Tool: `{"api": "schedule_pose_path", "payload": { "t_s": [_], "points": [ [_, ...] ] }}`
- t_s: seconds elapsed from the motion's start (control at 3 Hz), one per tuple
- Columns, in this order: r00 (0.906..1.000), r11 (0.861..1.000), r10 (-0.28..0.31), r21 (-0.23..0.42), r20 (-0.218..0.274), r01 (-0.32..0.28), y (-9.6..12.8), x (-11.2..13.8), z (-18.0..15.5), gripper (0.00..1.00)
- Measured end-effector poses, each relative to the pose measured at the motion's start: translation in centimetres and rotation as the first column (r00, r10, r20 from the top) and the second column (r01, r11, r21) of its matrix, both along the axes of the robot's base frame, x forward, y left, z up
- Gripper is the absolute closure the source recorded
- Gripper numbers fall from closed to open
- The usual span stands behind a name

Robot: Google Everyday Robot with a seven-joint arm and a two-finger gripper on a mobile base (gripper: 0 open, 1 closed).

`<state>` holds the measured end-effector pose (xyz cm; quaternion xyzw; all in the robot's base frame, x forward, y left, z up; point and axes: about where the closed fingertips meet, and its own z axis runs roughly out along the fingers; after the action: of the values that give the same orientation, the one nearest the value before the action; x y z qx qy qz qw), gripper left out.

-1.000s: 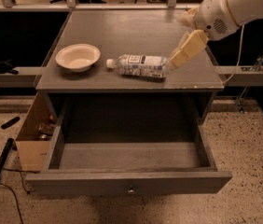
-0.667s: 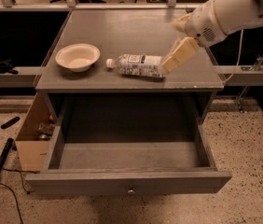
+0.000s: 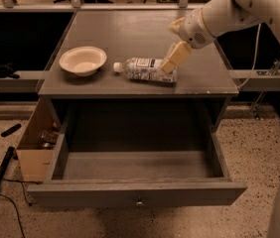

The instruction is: Place blue plastic bottle into top drawer

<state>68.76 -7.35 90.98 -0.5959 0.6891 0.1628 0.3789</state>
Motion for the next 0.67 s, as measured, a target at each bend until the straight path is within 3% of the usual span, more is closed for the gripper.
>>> {"api": "schedule_pose_path", "payload": {
  "t_s": [0.33,0.67],
  "points": [
    [0.9998,1.0,0.022,-0.023,0.002,-0.022,0.5,2.2,-1.5,0.0],
    [0.9994,0.998,0.034,-0.055,-0.011,-0.035,0.0,2.8,-3.7,0.0]
  ]
}}
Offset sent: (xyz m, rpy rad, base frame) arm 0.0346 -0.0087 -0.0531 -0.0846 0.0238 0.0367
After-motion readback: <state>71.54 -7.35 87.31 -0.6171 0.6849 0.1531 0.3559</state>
